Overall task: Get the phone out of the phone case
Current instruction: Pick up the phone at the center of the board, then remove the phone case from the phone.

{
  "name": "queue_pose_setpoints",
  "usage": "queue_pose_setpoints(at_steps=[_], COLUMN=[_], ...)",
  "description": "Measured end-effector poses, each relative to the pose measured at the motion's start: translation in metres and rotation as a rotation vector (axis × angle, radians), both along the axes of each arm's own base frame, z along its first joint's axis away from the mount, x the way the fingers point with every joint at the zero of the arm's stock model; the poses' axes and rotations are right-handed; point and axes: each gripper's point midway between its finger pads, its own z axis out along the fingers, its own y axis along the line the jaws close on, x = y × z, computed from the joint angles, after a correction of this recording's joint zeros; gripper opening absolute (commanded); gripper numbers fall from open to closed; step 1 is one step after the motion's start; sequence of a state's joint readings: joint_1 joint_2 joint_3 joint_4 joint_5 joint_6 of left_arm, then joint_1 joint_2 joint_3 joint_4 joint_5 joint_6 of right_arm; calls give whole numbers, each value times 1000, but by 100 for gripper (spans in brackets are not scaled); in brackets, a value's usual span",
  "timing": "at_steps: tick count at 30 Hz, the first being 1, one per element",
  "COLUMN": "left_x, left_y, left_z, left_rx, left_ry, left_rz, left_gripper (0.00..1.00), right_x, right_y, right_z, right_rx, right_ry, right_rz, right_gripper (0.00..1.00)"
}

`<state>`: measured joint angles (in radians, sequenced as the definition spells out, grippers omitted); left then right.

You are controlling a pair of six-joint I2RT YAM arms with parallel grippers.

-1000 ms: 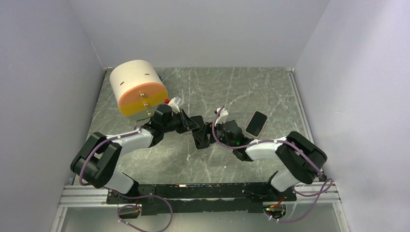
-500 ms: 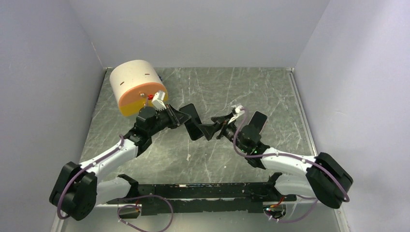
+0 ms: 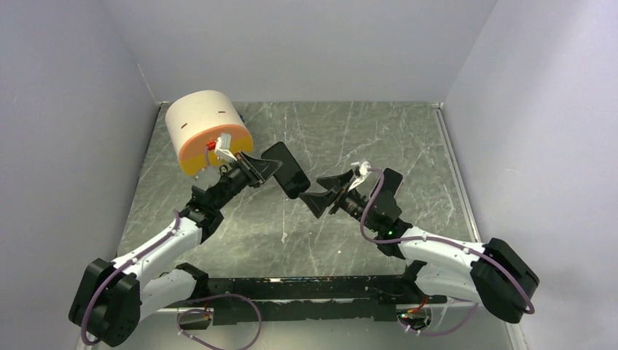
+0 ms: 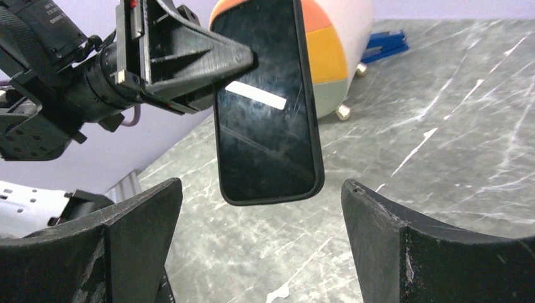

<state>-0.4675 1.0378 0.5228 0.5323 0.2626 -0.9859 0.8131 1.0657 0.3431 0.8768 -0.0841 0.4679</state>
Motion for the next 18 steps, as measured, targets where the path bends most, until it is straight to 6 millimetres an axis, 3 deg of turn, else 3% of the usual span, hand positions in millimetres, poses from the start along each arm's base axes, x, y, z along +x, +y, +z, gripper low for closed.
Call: queue_pose_setpoints(at_steps=[2, 9, 18], left_x=[0, -3, -10], left_y=[2, 10, 24], left_z=[6, -7, 19], left_rx=[-53, -130, -261], left_ry=[-26, 20, 3], left_rz=[13, 34, 83], left_gripper=[3, 2, 3], right_x=[-1, -5, -8], right_y=[6, 23, 37], right_z=[-4, -10, -15], right_rx=[-6, 20, 77], right_ry=[20, 58, 78], right_rz=[29, 108, 178], right_gripper=[99, 98, 87])
